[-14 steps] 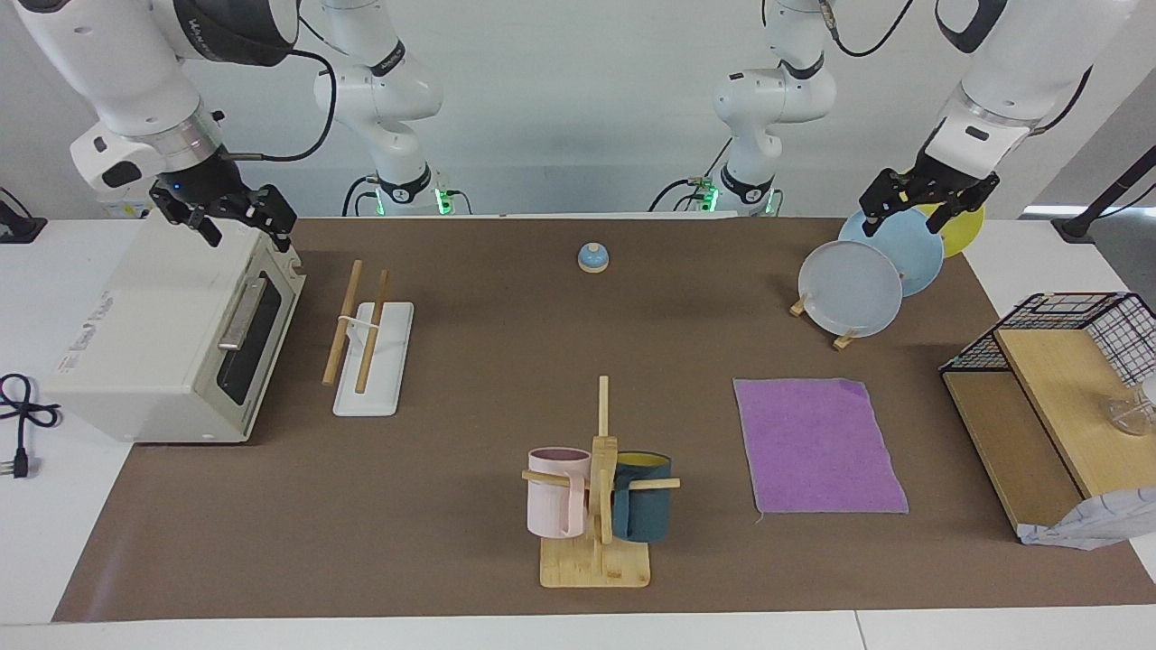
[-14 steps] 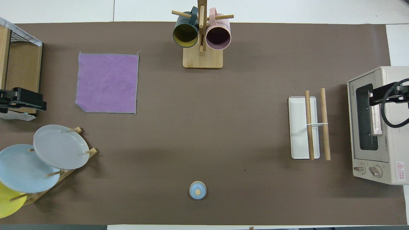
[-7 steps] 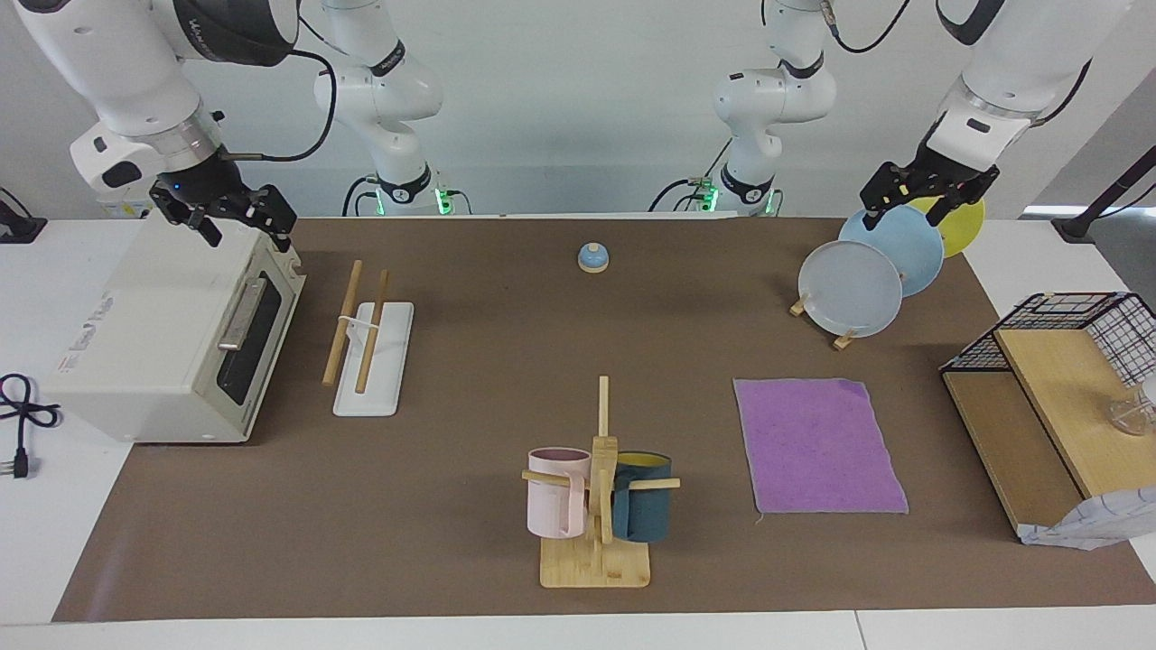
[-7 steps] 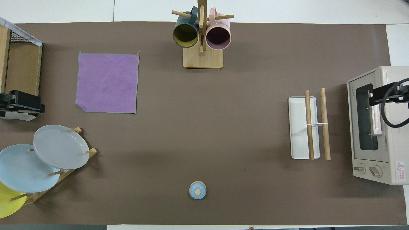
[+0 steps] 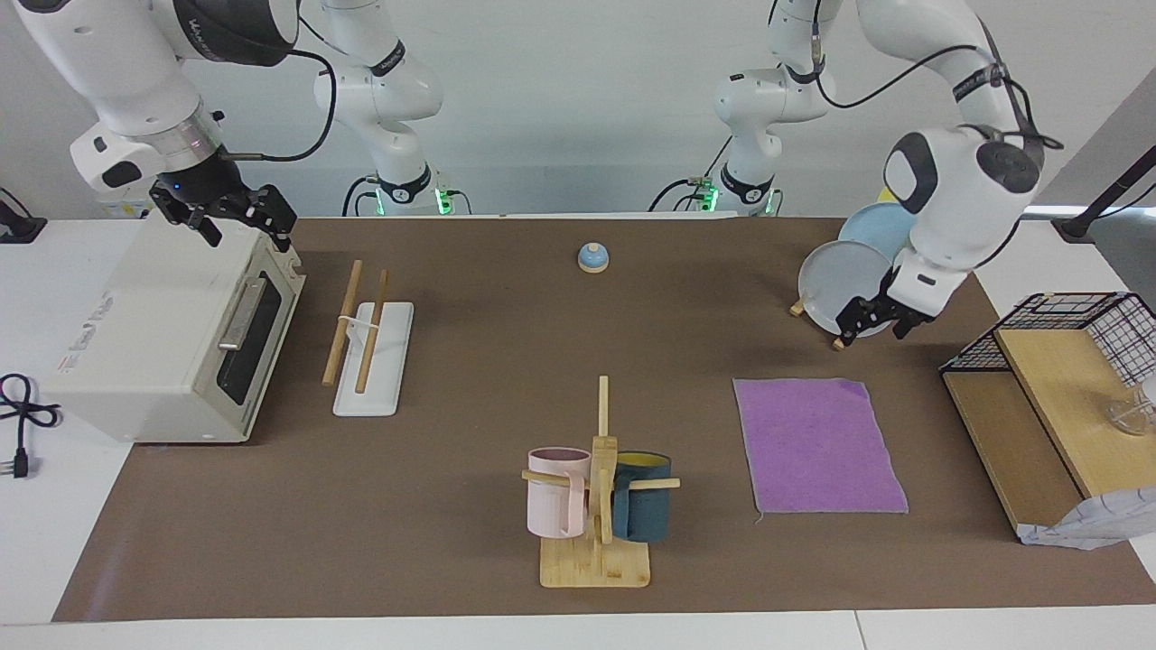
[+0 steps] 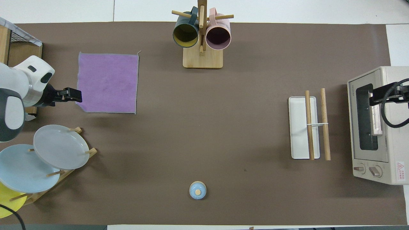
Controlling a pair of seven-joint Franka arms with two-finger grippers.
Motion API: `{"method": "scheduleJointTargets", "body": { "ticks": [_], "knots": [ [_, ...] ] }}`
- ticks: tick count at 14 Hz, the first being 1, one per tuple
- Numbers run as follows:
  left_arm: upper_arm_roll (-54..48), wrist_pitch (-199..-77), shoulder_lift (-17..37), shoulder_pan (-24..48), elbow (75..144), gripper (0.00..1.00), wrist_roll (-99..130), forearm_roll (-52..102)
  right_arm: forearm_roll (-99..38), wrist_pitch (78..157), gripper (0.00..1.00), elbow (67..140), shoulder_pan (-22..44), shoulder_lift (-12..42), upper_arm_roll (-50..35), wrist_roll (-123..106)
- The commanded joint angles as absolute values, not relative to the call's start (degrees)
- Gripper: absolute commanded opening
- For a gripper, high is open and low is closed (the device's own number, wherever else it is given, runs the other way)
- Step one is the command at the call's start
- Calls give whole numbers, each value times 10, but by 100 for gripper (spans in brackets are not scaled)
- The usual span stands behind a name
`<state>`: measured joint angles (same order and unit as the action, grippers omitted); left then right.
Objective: Fold towel and hang on rack
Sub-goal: 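Reach the left gripper to the purple towel's nearer edge and grasp it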
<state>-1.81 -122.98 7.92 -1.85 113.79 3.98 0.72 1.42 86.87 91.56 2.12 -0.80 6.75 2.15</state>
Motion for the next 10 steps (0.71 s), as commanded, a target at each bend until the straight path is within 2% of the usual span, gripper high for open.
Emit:
{"method": "scheduleJointTargets", "body": {
  "ticks": [1, 6, 10],
  "knots": [
    [-20, -1273, 124, -39, 1137, 98, 54, 3, 10, 880, 100, 929, 15, -18, 64, 11],
    [-20, -1312, 163, -44, 1142, 88, 92, 40, 11, 880, 100, 929, 15, -17, 64, 11],
    [-20, -1310, 167, -55, 1143, 77, 94, 52, 10, 880, 100, 929, 15, -18, 64, 11]
  ]
}}
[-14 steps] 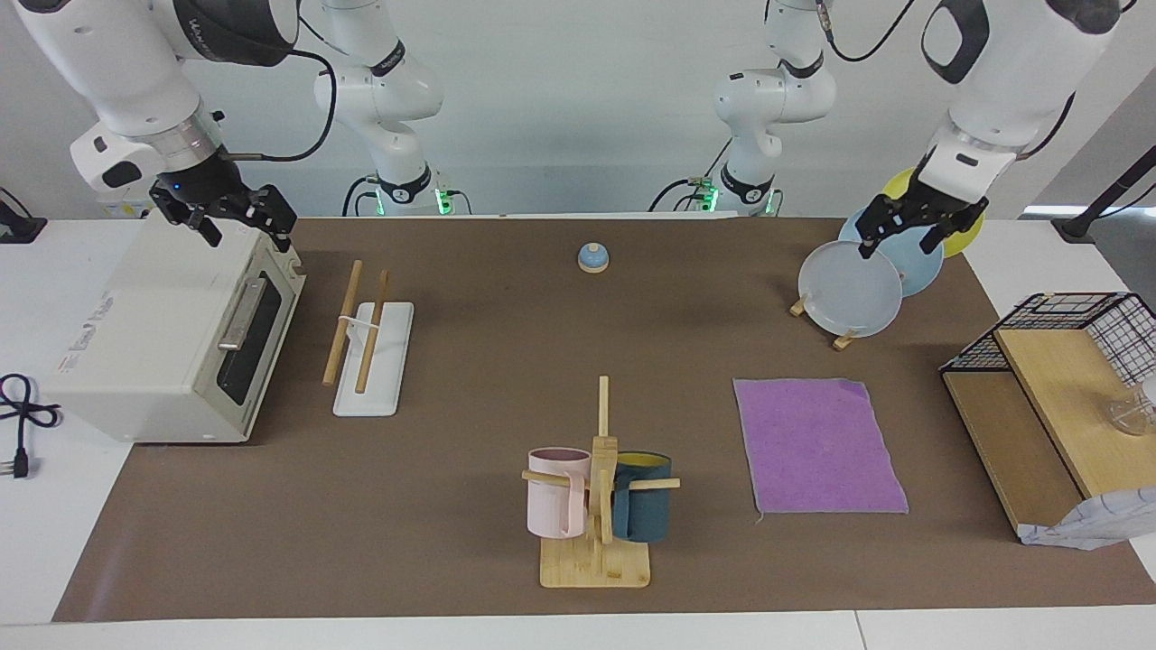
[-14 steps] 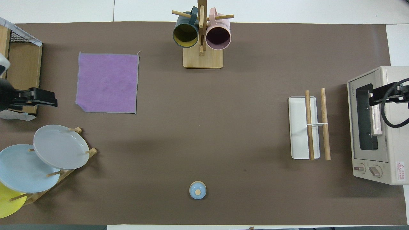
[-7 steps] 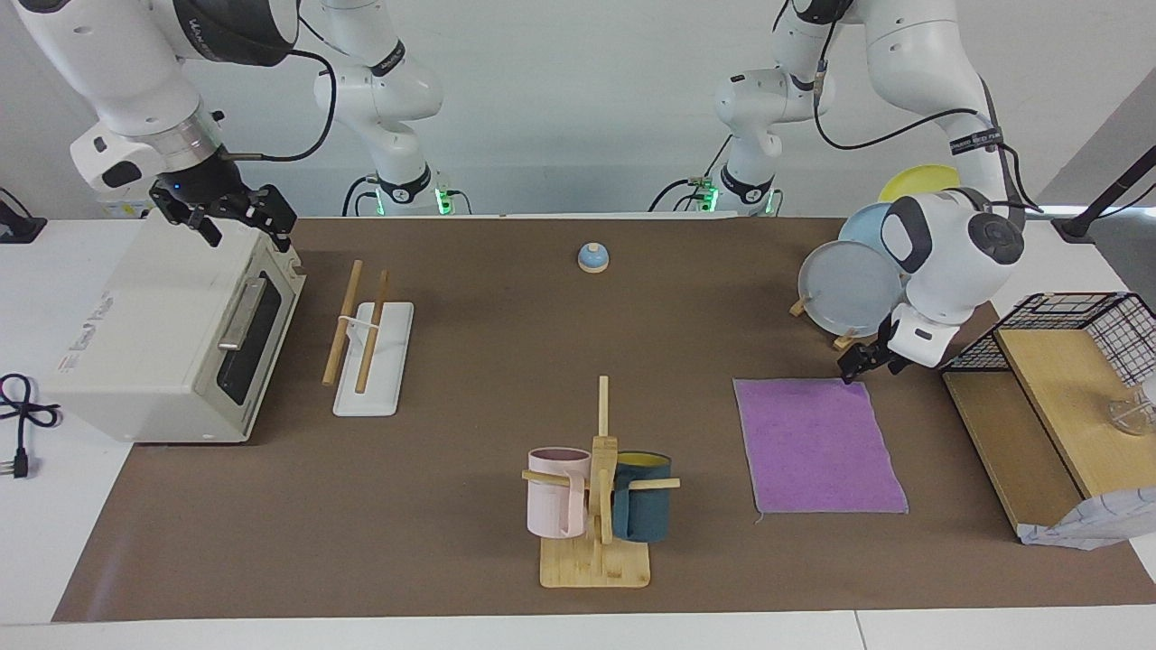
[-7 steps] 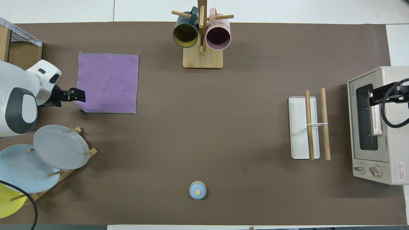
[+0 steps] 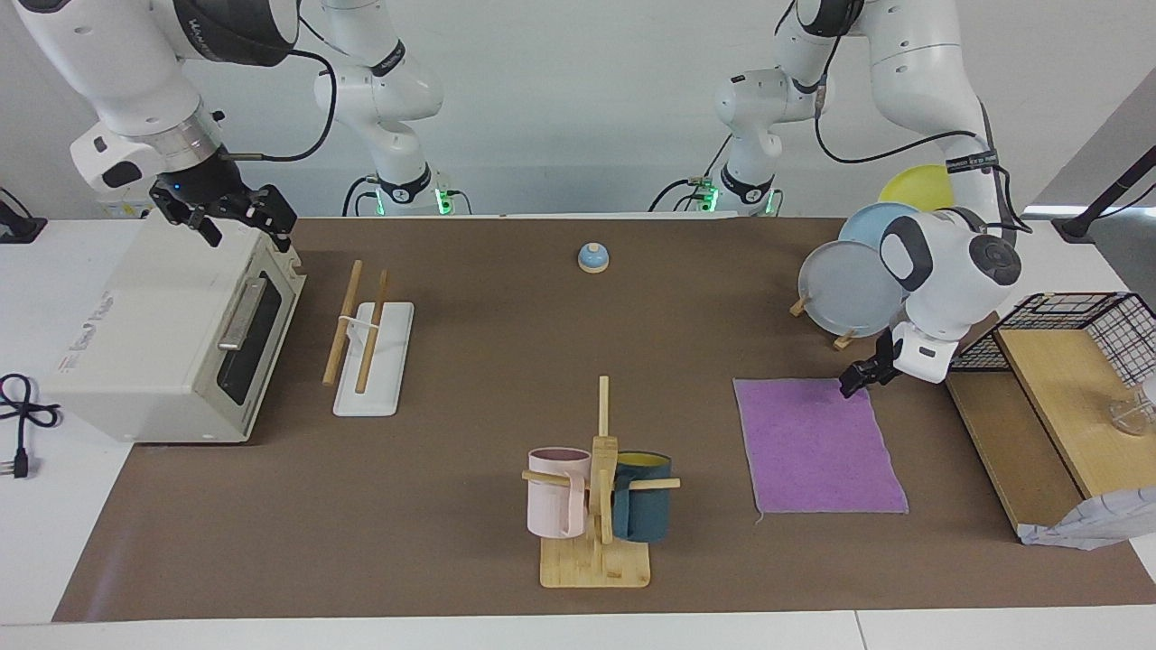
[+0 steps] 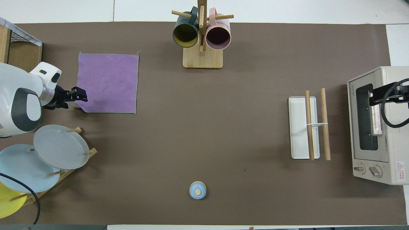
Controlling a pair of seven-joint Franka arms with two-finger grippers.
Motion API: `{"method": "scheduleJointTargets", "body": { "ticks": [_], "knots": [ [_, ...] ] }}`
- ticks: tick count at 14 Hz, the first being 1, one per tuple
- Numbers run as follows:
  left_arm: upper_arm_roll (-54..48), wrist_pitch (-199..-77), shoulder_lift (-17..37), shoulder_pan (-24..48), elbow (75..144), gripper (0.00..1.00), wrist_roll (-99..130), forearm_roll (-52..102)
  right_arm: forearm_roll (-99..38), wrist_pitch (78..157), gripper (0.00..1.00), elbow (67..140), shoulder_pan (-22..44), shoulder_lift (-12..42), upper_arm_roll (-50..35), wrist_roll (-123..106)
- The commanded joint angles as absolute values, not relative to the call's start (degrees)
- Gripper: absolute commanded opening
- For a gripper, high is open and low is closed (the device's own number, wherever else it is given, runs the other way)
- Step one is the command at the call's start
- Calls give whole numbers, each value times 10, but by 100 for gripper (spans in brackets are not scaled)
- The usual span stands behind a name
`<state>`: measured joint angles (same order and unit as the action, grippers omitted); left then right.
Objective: Fold towel and hang on rack
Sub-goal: 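Reach the left gripper to the purple towel's nearer edge and grasp it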
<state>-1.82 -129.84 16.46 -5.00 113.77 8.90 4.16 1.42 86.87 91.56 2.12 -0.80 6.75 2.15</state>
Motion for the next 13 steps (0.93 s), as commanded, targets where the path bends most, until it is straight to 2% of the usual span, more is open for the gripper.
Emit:
{"method": "scheduleJointTargets", "body": {
  "ticks": [1, 4, 6, 8, 13],
  "knots": [
    [-20, -1311, 168, -60, 1147, 75, 94, 57, 10, 880, 100, 929, 15, -17, 64, 11],
    [-20, -1311, 171, -61, 1151, 69, 95, 76, 10, 880, 100, 929, 15, -18, 64, 11],
    [-20, -1310, 170, -61, 1153, 59, 97, 76, 10, 880, 100, 929, 15, -18, 64, 11],
    [-20, -1308, 170, -62, 1154, 46, 105, 76, 10, 880, 100, 929, 15, -18, 64, 11],
    [-20, -1304, 169, -62, 1154, 3, 108, 76, 10, 880, 100, 929, 15, -18, 64, 11]
  ]
}}
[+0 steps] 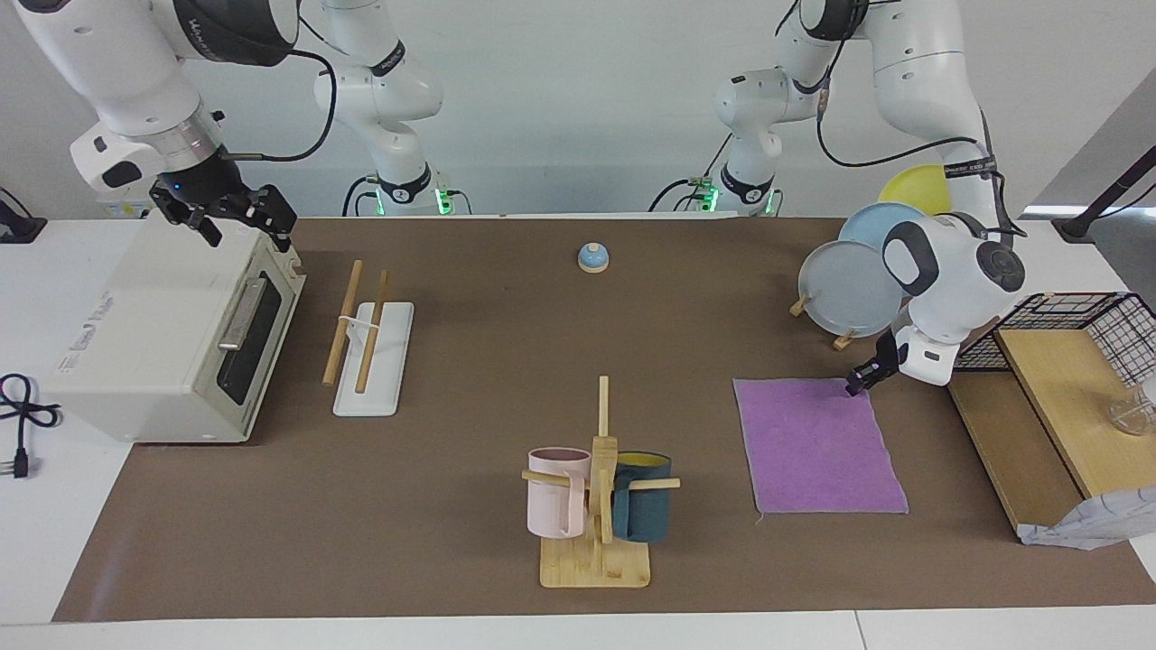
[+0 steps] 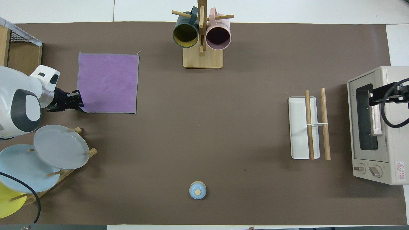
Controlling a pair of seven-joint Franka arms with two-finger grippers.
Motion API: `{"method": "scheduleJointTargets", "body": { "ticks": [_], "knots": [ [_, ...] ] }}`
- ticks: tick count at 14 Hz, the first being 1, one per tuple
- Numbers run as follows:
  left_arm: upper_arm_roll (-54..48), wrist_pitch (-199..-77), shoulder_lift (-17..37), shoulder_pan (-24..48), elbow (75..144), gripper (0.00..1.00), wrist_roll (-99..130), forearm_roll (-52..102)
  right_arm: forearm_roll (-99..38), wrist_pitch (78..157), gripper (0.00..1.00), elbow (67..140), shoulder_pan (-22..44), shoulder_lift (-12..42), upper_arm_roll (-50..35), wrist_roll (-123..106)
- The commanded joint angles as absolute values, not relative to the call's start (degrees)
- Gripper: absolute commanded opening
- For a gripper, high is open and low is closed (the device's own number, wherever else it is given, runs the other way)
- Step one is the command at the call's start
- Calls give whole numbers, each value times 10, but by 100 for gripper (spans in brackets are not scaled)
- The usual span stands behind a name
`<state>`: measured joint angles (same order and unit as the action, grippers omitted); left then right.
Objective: Fold towel and hang on rack
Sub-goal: 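Lift the purple towel with the left gripper and fold it over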
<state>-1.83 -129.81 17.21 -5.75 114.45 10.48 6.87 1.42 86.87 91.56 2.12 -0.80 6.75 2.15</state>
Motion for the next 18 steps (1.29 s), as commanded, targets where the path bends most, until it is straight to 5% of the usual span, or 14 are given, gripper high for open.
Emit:
{"method": "scheduleJointTargets", "body": {
  "ticks": [1, 9, 13, 18],
  "knots": [
    [-20, -1303, 169, -62, 1154, 0, 108, 76, 10, 880, 100, 929, 15, -18, 64, 11],
    [-22, -1265, 149, -48, 1125, 0, 47, 70, 10, 880, 100, 929, 15, -18, 64, 11],
    [-25, -1186, 132, 80, 1058, 0, -22, -55, 10, 880, 100, 929, 15, -18, 64, 11],
    [-25, -1273, 158, 221, 1151, 0, 4, -178, 10, 880, 100, 928, 15, -18, 64, 11]
  ]
}}
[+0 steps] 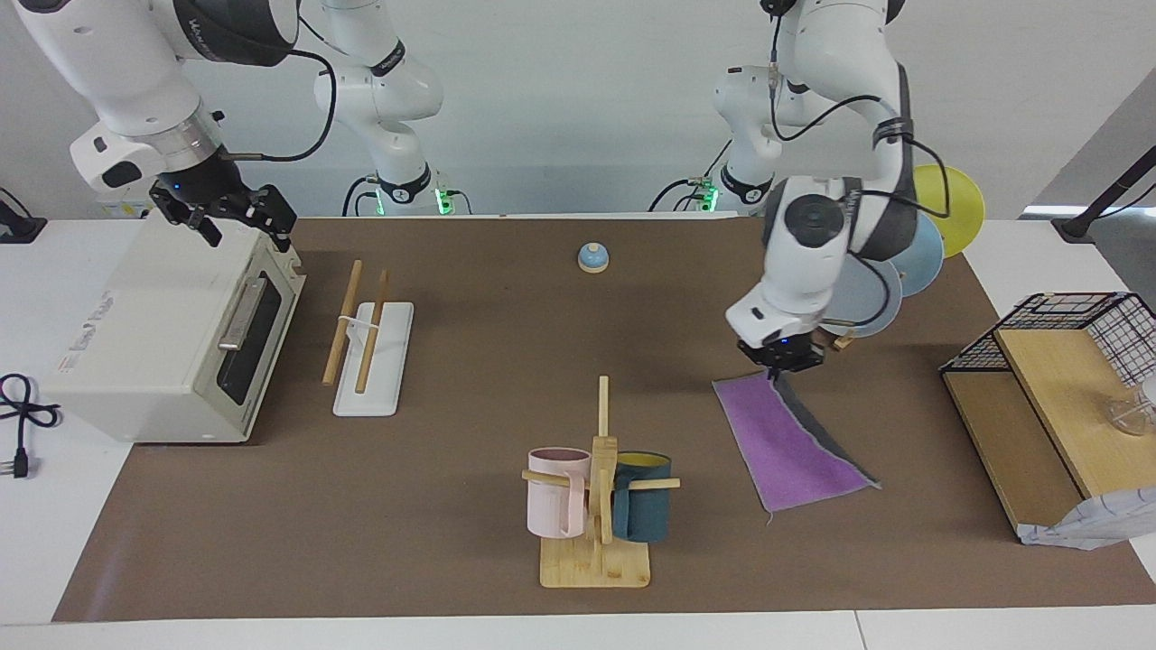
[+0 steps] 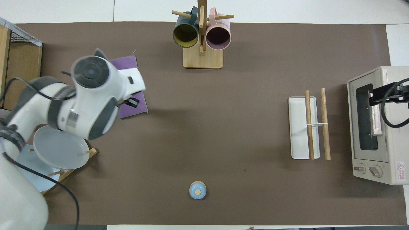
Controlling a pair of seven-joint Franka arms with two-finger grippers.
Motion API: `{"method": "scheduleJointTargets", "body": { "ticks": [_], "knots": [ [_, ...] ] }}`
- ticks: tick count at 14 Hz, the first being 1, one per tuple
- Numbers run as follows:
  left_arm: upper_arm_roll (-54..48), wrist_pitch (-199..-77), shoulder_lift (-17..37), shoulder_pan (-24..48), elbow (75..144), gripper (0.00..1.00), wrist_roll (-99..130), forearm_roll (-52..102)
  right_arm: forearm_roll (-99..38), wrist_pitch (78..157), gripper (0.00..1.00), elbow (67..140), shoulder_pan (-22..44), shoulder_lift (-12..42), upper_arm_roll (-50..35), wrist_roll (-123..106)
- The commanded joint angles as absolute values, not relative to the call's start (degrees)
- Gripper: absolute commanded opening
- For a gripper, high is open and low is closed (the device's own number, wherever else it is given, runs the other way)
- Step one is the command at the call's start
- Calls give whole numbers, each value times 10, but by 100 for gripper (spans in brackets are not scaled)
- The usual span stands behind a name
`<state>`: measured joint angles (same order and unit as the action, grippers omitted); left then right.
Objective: Fold towel and hang on rack
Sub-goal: 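Lift the purple towel with the left gripper and fold it over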
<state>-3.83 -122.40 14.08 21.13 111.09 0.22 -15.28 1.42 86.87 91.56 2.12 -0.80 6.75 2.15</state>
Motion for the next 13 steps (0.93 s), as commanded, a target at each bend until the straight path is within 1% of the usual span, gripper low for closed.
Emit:
{"method": "scheduleJointTargets", "body": {
  "ticks": [1, 3, 5, 6, 7, 10, 13],
  "knots": [
    [-26, -1292, 161, 221, 1162, 0, 32, -178, 11, 880, 100, 928, 15, -18, 64, 11],
    [-27, -1295, 162, 220, 1160, 0, 48, -174, 11, 880, 100, 929, 15, -18, 64, 11],
    [-28, -1295, 163, 215, 1159, 0, 53, -131, 10, 880, 100, 929, 15, -18, 64, 11],
    [-27, -1294, 160, 213, 1158, 84, 52, -107, 11, 880, 100, 929, 15, -18, 64, 11],
    [-27, -1289, 156, 210, 1158, 100, 51, -92, 10, 880, 100, 929, 15, -18, 64, 11],
    [-27, -1253, 124, 182, 1147, 100, 44, -24, 10, 880, 100, 929, 15, -18, 64, 11],
    [-27, -1248, 115, 139, 1129, 100, 26, 29, 10, 880, 100, 929, 15, -18, 64, 11]
  ]
}}
